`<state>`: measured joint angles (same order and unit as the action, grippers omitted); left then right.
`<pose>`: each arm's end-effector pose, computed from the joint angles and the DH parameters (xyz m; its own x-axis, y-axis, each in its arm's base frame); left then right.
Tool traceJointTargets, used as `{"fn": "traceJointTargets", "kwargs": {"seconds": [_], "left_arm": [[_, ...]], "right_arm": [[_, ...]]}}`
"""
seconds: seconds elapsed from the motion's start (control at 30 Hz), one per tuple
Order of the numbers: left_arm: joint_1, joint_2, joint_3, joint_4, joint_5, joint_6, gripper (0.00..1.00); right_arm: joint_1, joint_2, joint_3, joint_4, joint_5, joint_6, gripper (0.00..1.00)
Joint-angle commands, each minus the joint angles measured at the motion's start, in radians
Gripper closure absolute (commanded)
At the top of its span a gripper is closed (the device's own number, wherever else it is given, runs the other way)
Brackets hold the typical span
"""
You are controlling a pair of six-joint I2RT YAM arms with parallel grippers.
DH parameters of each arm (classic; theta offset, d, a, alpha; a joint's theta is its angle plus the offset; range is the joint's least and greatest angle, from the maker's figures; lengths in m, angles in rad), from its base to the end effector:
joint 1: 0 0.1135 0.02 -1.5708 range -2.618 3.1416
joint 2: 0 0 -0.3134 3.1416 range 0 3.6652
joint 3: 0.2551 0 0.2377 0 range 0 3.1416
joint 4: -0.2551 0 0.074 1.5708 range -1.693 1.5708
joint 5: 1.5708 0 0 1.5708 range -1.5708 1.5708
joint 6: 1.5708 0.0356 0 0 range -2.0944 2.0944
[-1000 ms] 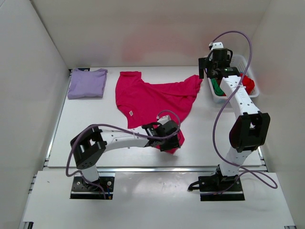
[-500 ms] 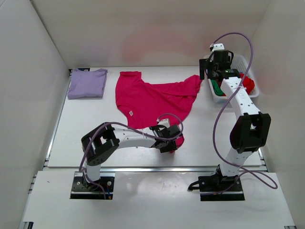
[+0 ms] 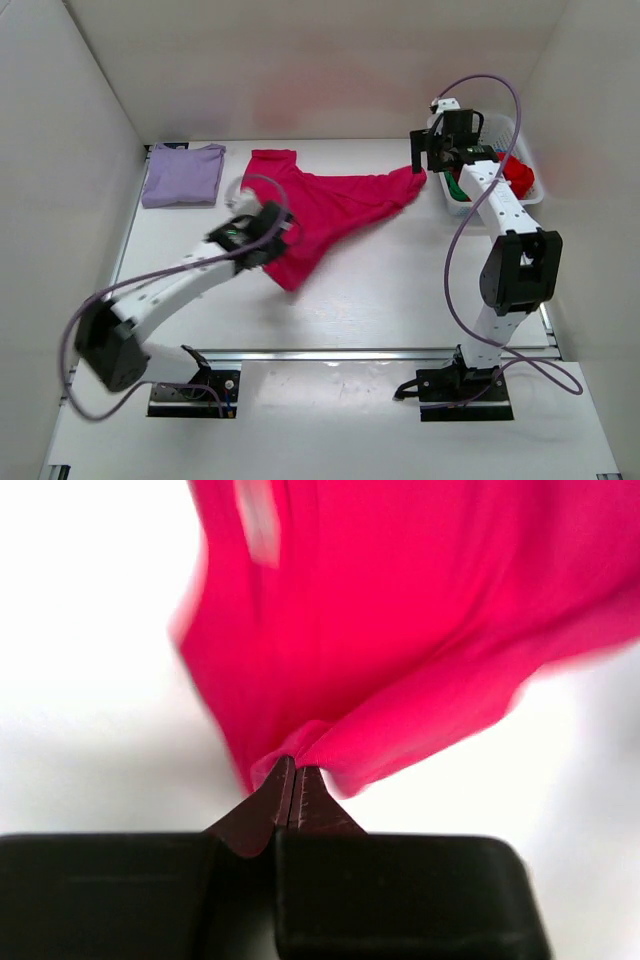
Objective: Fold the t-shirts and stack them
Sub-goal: Flatten out the tshirt
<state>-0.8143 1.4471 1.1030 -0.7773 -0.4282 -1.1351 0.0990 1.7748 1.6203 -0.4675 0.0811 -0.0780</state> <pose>0.1922 -0.1821 0.3076 -0.7485 -0.4085 -0.5224 -0.3335 0.9127 -0.2360 0.4073 0.0376 0.3805 -0.5755 -0.1352 -0.8066 -0.0781 0.9908 -0.1104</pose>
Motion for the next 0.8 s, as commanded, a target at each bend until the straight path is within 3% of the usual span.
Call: {"fn": "traceJointTargets", "kwargs": {"seconds": [0.0,0.1,0.2,0.3,0.43,0.5,0.63,0.77], "left_arm": [[0.189,-0.211,-0.028,-0.065,-0.227,0.104,1.00],[0.352,-0.191,-0.051,-0.014,-0.176,0.188,1.00],[0.411,-0.157,-0.060,-0.002,-0.185,0.233,1.00],[0.428,-0.165,-0.072,0.048,-0.153,0.267,1.00],[0.408,-0.159,-0.080,0.059,-0.168,0.276,1.00],[0.406,-0.159,-0.089,0.062,-0.169,0.285,1.00],[0.414,-0.165,-0.114,0.084,-0.138,0.287,1.00],[0.412,-0.175,-0.137,0.099,-0.116,0.282,1.00]], "right_arm": [[0.019,0.070,0.068,-0.019,-0.049,0.020,0.14],[0.031,0.135,0.115,-0.045,-0.066,0.035,0.19],[0.033,0.176,0.119,-0.046,-0.099,0.047,0.30],[0.035,0.183,0.099,-0.062,-0.138,0.105,0.60],[0.074,0.091,-0.113,0.018,-0.150,0.126,0.80],[0.116,0.039,-0.202,0.056,-0.139,0.124,0.78],[0.180,-0.081,-0.388,0.119,-0.221,0.086,0.56],[0.358,-0.147,-0.493,0.229,-0.137,-0.034,0.45]]}}
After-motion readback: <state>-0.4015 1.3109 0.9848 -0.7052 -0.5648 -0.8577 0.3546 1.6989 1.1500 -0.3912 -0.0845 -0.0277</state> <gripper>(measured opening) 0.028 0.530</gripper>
